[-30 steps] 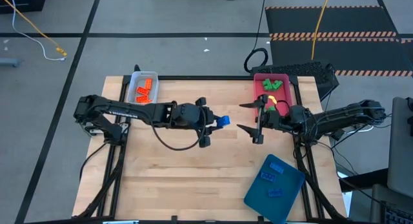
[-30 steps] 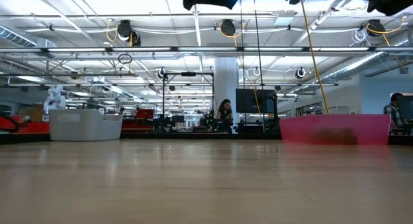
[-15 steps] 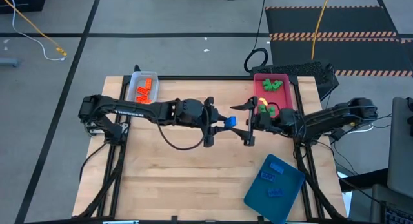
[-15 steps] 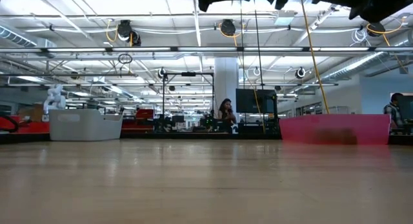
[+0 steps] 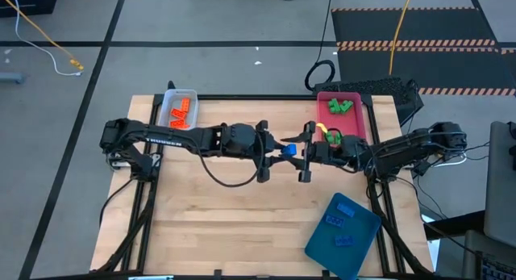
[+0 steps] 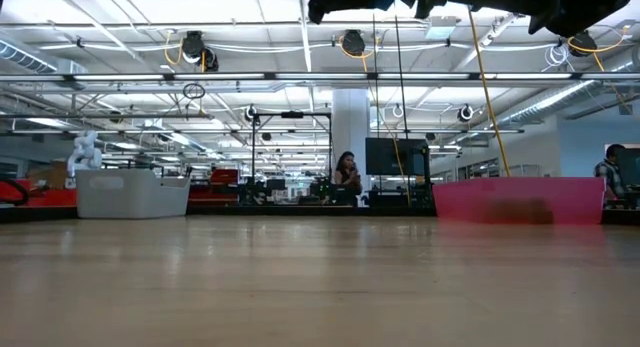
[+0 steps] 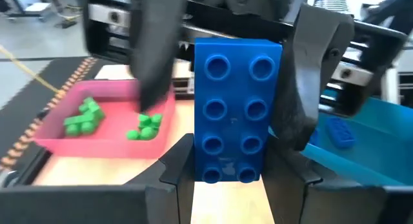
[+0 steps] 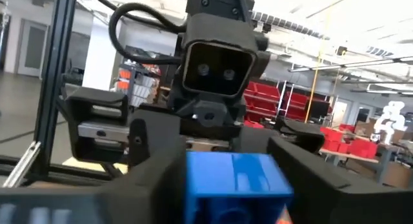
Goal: Sort & place blocks by color
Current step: Put the blue gamepiece into the blue bin
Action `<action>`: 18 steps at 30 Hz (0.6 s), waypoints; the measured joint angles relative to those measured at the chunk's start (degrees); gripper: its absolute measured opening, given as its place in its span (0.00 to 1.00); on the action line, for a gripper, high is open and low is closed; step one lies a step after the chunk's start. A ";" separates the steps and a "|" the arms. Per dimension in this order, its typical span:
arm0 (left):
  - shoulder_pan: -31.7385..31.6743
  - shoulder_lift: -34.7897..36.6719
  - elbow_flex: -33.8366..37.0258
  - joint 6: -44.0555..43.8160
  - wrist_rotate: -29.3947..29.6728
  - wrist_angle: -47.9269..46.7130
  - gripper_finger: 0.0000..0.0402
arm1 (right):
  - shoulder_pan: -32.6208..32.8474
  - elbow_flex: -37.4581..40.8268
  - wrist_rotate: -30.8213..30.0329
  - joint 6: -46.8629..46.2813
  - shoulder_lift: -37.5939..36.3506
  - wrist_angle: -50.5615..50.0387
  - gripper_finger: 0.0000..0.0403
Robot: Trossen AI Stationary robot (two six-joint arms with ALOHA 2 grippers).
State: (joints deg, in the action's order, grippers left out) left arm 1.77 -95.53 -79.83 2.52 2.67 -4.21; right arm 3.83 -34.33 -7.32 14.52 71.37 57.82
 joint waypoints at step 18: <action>0.08 7.11 -0.09 -0.38 18.75 -18.57 0.70 | 0.41 -0.01 -4.90 9.44 -8.68 -16.36 0.32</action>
State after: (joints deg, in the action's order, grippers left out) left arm 1.86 -88.42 -79.92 2.15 21.42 -22.78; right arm 4.23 -34.33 -12.22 23.96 62.69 41.45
